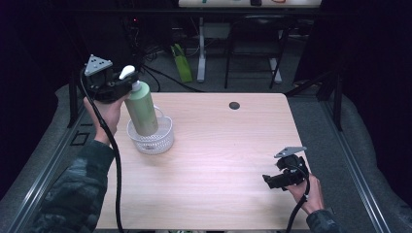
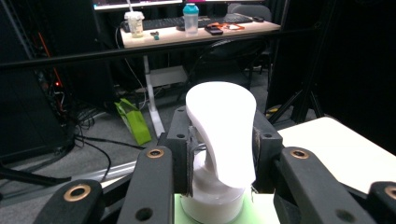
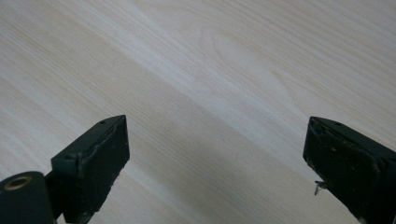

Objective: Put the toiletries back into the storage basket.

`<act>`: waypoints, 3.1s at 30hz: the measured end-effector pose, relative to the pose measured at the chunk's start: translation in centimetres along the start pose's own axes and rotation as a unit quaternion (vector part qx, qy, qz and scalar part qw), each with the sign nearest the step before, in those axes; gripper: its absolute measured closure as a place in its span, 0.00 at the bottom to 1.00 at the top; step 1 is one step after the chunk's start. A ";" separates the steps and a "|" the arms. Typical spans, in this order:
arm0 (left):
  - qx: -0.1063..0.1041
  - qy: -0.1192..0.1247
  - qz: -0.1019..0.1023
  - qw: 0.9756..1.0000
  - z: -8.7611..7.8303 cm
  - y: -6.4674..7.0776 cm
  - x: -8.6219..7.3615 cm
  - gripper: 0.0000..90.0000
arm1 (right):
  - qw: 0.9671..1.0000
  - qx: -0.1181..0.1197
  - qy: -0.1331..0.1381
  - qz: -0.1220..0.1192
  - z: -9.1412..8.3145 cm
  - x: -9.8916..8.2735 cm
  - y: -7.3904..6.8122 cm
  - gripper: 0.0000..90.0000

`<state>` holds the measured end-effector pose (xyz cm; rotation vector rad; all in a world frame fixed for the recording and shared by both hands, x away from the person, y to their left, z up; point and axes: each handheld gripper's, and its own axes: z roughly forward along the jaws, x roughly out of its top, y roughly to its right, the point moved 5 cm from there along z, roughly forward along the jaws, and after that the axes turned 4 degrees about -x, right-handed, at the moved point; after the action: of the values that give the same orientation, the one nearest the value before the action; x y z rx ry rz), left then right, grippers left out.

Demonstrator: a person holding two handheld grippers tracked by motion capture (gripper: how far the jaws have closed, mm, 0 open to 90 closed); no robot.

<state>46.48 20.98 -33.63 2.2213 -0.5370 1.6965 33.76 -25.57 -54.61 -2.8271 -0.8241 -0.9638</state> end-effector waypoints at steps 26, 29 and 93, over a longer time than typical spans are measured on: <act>0.004 -0.030 -0.023 0.999 1.9 -0.5 -5.9 0.75 | 1.000 0.000 0.000 -0.004 -0.1 0.0 -0.3 0.08; 0.005 -0.030 -0.028 0.999 2.0 -0.5 -6.3 0.75 | 1.000 0.000 0.001 -0.005 -0.2 0.0 -0.2 0.08; 0.005 -0.171 -0.038 0.984 -5.2 2.7 -14.2 0.00 | 1.000 0.006 -0.005 -0.017 -0.2 -0.3 -0.4 0.07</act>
<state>37.46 22.56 -45.92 2.5219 -0.5118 1.2876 33.29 -25.39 -54.67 -2.8188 -0.8796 -0.9478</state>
